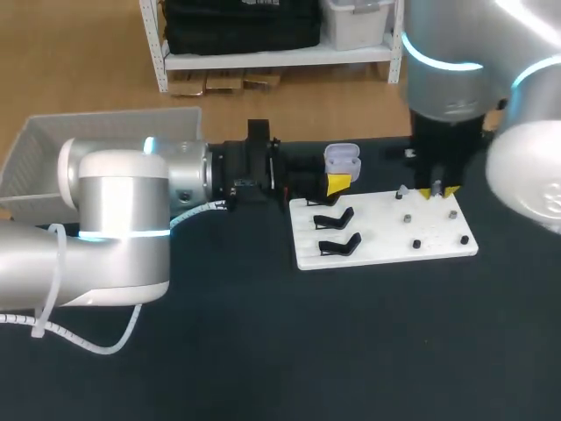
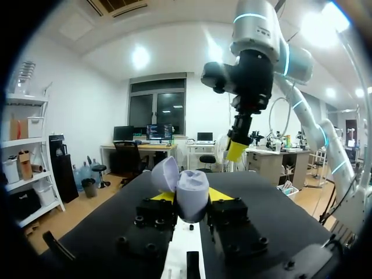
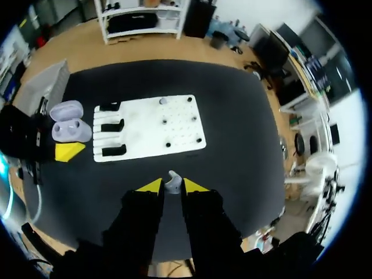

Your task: Pick up each earbud case from the left stands, insert the matching earbuds, close the lid, and place the case in the box.

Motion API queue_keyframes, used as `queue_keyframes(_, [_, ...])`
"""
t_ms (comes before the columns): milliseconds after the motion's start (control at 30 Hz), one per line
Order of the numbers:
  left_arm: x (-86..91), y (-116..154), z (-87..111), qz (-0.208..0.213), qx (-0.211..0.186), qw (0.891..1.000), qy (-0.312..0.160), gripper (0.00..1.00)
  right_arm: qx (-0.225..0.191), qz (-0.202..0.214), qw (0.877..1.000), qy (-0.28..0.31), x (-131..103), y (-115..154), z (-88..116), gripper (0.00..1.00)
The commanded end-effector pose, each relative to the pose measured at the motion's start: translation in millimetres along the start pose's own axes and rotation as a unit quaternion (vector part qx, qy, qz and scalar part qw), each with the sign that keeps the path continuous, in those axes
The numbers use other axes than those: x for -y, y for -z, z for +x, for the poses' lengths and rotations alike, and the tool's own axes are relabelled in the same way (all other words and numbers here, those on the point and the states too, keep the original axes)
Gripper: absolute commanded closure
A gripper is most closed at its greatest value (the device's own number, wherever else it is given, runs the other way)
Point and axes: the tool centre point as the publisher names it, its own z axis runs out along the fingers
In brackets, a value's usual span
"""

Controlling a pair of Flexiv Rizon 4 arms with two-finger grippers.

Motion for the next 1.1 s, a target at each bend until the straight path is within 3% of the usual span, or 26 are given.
queue_keyframes(33, [1.5, -0.2, 2.0, -0.004, 0.005, 1.000, -0.003, 1.00, -0.072, 0.037, 0.953, -0.292, -25.0, 6.2, -3.9, 1.00])
queue_keyframes(500, [1.5, -0.2, 2.0, -0.004, 0.005, 1.000, -0.003, 1.00, -0.065, 0.035, 0.951, -0.302, -28.5, 10.3, -5.8, 1.00])
queue_keyframes(767, [1.5, -0.2, 2.0, -0.004, 0.005, 1.000, -0.003, 1.00, -0.045, 0.005, 0.934, -0.353, -52.3, 34.4, -27.0, 1.00])
queue_keyframes(1100, [1.5, -0.2, 2.0, -0.004, 0.005, 1.000, -0.003, 1.00, -0.053, -0.005, 0.939, -0.341, -75.1, 48.3, -36.4, 1.00])
